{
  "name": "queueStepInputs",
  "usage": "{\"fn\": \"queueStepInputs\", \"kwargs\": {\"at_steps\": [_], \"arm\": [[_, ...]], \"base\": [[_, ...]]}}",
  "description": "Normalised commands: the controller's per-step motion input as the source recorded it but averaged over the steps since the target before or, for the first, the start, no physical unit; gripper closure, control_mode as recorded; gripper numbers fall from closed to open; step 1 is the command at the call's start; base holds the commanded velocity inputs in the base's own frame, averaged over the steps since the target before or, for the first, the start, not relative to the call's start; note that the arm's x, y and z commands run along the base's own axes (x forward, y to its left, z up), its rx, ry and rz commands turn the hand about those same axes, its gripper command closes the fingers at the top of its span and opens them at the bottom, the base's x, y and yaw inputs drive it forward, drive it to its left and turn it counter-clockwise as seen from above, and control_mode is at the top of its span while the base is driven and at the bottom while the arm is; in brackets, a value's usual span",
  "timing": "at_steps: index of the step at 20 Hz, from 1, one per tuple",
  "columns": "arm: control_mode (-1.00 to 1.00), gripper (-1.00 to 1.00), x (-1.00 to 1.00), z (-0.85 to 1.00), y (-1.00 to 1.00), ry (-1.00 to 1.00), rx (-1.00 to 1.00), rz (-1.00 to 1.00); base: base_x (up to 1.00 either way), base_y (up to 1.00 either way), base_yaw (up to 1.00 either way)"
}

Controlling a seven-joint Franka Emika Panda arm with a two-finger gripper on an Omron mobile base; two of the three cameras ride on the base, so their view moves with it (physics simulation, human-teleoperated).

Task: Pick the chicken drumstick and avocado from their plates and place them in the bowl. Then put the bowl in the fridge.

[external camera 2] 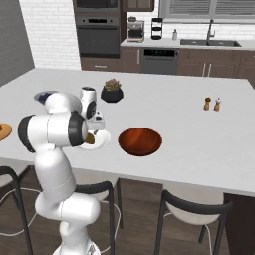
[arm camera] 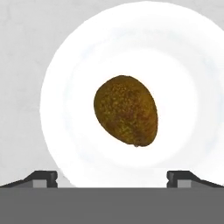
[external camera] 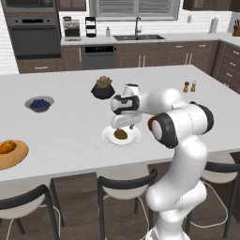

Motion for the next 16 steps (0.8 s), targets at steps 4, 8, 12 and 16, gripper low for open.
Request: {"fn": "queueStepInputs", "kwargs": {"at_steps": [4,8,12,16], "arm": [[-1.0,-1.0,0.3,-0.41,0.2,0.0,-0.04,0.0],[-1.0,-1.0,0.32,-0.25,0.04,0.0,-0.02,0.0],[-1.0,-1.0,0.21,-0.22,0.0,0.0,0.0,0.0],[-1.0,-1.0,0.0,-0.39,0.0,0.0,0.0,0.04]], "base": [[0.0,0.0,0.0],[0.0,0.0,0.0],[0.0,0.0,0.0],[0.0,0.0,0.0]]}}
